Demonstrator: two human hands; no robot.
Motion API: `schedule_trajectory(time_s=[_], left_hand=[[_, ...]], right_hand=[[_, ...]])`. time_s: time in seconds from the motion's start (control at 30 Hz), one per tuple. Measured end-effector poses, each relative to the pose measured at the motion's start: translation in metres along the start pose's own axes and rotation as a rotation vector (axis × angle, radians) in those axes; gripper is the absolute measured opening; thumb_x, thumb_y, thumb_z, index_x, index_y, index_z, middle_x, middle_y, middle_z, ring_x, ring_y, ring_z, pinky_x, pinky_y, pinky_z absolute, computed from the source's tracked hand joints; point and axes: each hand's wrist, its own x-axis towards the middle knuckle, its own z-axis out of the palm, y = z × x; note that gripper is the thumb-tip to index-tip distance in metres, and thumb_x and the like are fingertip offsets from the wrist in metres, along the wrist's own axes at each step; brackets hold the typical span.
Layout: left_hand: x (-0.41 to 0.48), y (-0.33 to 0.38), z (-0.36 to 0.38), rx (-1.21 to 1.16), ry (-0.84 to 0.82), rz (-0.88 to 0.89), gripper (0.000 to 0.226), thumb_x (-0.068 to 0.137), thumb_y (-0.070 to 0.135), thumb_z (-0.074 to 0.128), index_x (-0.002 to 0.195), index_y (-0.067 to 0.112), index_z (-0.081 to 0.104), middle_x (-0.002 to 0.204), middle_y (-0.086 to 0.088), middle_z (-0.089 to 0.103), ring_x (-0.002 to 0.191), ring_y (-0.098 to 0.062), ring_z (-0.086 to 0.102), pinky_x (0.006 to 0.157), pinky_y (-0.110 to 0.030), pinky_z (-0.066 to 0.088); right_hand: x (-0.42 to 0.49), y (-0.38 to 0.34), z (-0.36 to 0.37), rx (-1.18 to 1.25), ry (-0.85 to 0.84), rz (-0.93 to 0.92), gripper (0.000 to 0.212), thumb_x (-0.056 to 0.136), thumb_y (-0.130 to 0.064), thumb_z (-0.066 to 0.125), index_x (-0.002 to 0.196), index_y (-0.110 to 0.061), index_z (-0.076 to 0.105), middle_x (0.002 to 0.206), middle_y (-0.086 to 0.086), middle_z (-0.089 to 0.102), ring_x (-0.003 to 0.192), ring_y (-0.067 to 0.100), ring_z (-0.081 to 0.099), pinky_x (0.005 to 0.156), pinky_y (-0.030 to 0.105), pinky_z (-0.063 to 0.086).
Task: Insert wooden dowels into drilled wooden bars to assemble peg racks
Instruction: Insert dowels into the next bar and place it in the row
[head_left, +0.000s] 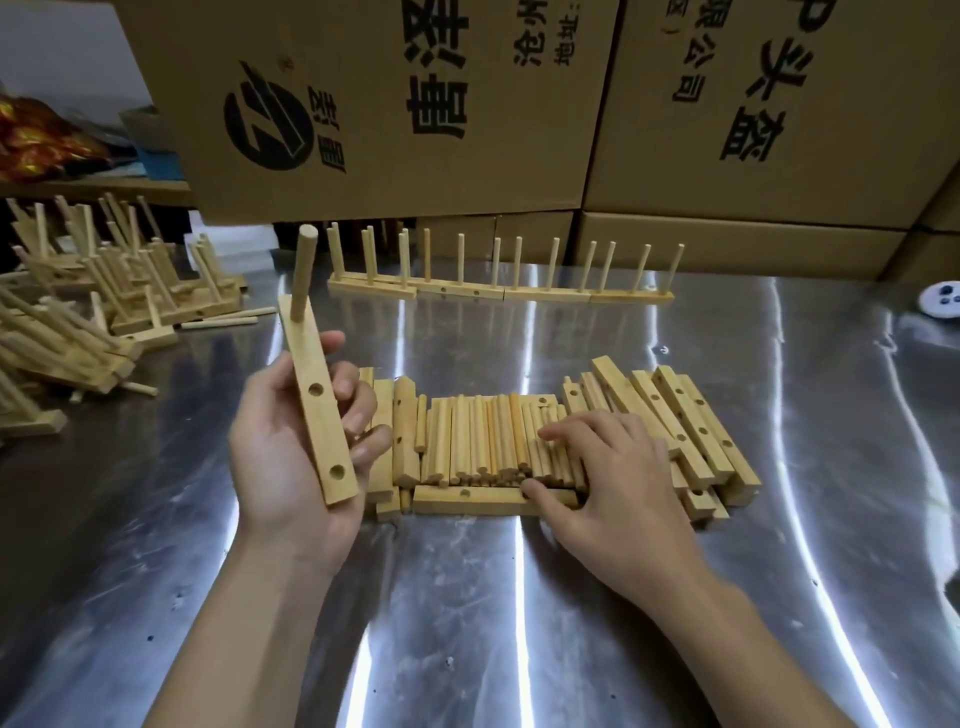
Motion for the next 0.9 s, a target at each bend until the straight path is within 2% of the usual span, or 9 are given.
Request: schedule_trajectory(time_s=[0.1,0.27,0.43,0.5,0.57,0.63,0.7,0.8,0.9], left_hand=[[-0.002,-0.002,0.002,0.005,-0.003,-0.003,0.030,0.106,0.032,0.042,0.104,0.016,0.067,0.075,0.002,0.044,0.058,-0.010,0.037,0.043,-0.022,0.031],[-0.003,-0.008,0.006,0.009,0.010,-0.036,0.030,0.107,0.032,0.041,0.104,0.015,0.066,0.075,0.002,0.043,0.058,-0.011,0.036,0.044,-0.022,0.029],[-0.003,-0.012,0.009,0.006,0.030,-0.072,0.029,0.108,0.031,0.040,0.106,0.014,0.064,0.075,0.002,0.043,0.057,-0.010,0.036,0.043,-0.021,0.031],[-0.004,-0.016,0.011,-0.001,0.034,-0.092,0.029,0.108,0.032,0.040,0.107,0.013,0.062,0.075,0.002,0.043,0.057,-0.010,0.036,0.042,-0.021,0.030],[-0.005,-0.021,0.013,-0.017,0.041,-0.104,0.029,0.110,0.034,0.038,0.107,0.014,0.059,0.074,0.001,0.043,0.056,-0.010,0.036,0.042,-0.021,0.030],[-0.006,-0.025,0.014,-0.036,0.049,-0.114,0.033,0.110,0.043,0.040,0.106,0.015,0.057,0.074,0.001,0.044,0.055,-0.010,0.036,0.042,-0.021,0.028],[-0.007,-0.028,0.016,-0.034,0.036,-0.116,0.033,0.105,0.048,0.049,0.103,0.016,0.055,0.075,0.001,0.046,0.056,-0.010,0.036,0.042,-0.020,0.028],[-0.006,-0.032,0.019,-0.033,-0.013,-0.125,0.019,0.083,0.025,0.063,0.097,0.018,0.052,0.078,-0.001,0.049,0.057,-0.011,0.036,0.043,-0.021,0.029],[-0.005,-0.036,0.021,-0.040,-0.012,-0.126,0.031,0.075,0.008,0.062,0.102,0.018,0.050,0.082,-0.003,0.057,0.056,-0.010,0.039,0.042,-0.021,0.032]], right_hand=[[0.000,-0.002,0.000,0.019,0.032,0.012,0.032,0.089,-0.053,0.074,0.114,-0.034,0.065,0.116,-0.021,0.054,0.118,0.007,0.044,0.096,0.029,0.030],[0.000,-0.004,-0.002,0.009,0.093,0.019,0.016,0.091,-0.041,0.077,0.096,-0.030,0.067,0.107,-0.018,0.059,0.112,0.009,0.049,0.094,0.029,0.030],[0.002,-0.009,-0.007,0.037,0.317,0.094,0.011,0.089,-0.026,0.080,0.087,-0.026,0.069,0.095,-0.016,0.064,0.100,0.011,0.055,0.086,0.031,0.032],[0.002,-0.011,-0.011,0.189,0.427,0.166,0.009,0.091,-0.026,0.076,0.085,-0.027,0.070,0.090,-0.018,0.066,0.096,0.011,0.057,0.088,0.034,0.039],[0.002,-0.010,-0.017,0.473,0.465,0.233,0.007,0.090,-0.029,0.070,0.084,-0.032,0.073,0.087,-0.015,0.070,0.093,0.010,0.061,0.085,0.034,0.046],[0.003,-0.010,-0.023,0.777,0.412,0.303,0.010,0.090,-0.033,0.070,0.085,-0.031,0.078,0.086,-0.012,0.072,0.086,0.006,0.063,0.080,0.031,0.046],[0.004,-0.011,-0.025,0.962,0.348,0.340,0.014,0.089,-0.039,0.071,0.089,-0.031,0.082,0.086,-0.008,0.075,0.084,0.004,0.064,0.080,0.030,0.045],[0.005,-0.014,-0.025,1.081,0.312,0.367,0.017,0.085,-0.041,0.072,0.090,-0.030,0.084,0.086,-0.008,0.076,0.085,0.000,0.064,0.081,0.029,0.043],[0.005,-0.016,-0.025,1.117,0.294,0.364,0.017,0.084,-0.040,0.073,0.091,-0.029,0.084,0.089,-0.010,0.078,0.085,-0.001,0.066,0.081,0.027,0.042]])
